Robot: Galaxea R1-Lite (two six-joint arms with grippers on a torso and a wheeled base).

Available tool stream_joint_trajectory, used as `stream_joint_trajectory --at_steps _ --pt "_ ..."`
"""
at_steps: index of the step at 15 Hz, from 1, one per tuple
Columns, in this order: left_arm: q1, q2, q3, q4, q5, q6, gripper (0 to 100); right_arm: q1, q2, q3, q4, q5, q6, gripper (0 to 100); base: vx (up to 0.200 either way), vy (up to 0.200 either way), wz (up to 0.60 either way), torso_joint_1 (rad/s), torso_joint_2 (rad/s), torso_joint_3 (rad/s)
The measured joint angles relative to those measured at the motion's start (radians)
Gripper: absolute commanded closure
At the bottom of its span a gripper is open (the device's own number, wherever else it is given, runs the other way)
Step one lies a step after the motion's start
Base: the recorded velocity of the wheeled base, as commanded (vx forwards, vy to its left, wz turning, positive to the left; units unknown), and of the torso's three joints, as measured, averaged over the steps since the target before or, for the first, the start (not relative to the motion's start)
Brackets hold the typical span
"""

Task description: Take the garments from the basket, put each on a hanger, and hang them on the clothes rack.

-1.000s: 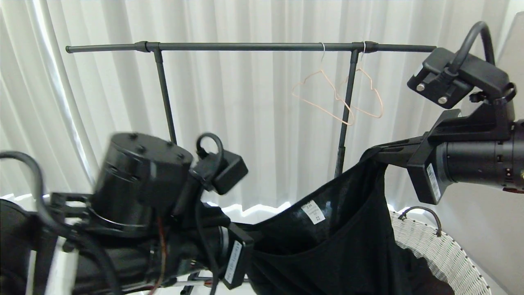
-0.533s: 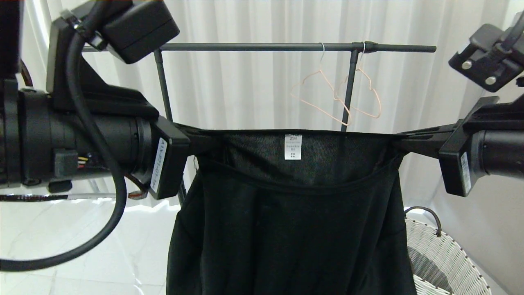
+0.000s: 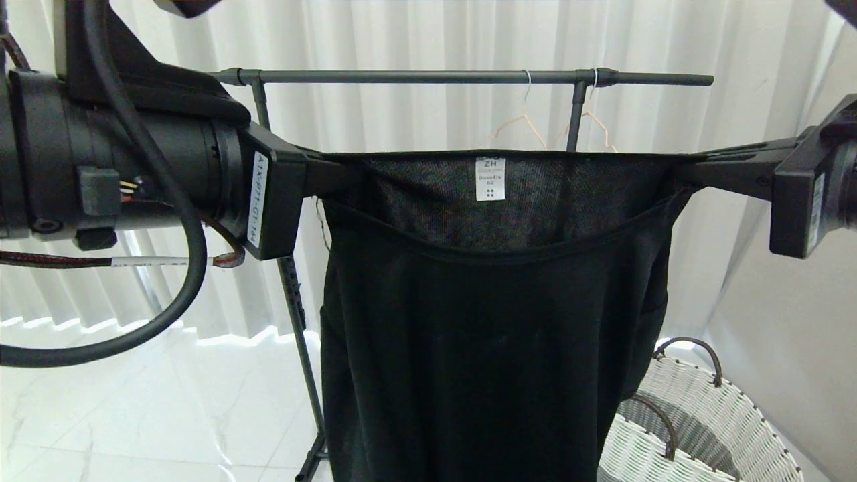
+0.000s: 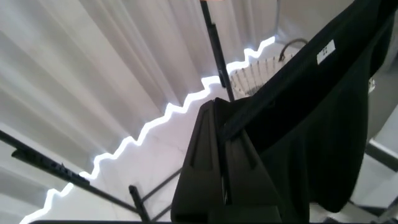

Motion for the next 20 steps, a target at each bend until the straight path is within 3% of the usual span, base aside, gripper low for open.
stream_joint_trajectory --at_steps 4,9,12,16,20 --pt "-0.001 -0.001 0.002 -0.027 0.000 0.002 100 0.001 -0.013 -0.025 0.034 0.001 -0.024 100 0.000 0.000 0.00 0.000 0.00 0.000" --pt "-0.043 0.002 0.003 -0.124 -0.008 0.001 100 0.018 -0.113 -0.029 0.258 0.007 -0.022 100 0.000 0.000 0.00 0.000 0.00 0.000" --pt "-0.083 0.045 0.003 -0.187 -0.034 0.003 100 0.126 -0.172 -0.022 0.354 0.008 -0.001 100 0.000 0.000 0.00 0.000 0.00 0.000" --pt "-0.115 0.121 -0.005 -0.214 -0.041 0.001 100 0.361 -0.203 -0.017 0.433 0.008 0.023 100 0.000 0.000 0.00 0.000 0.00 0.000" --pt "-0.129 0.138 -0.002 -0.215 -0.041 -0.002 100 0.397 -0.193 -0.019 0.431 0.008 0.023 100 0.000 0.000 0.00 0.000 0.00 0.000"
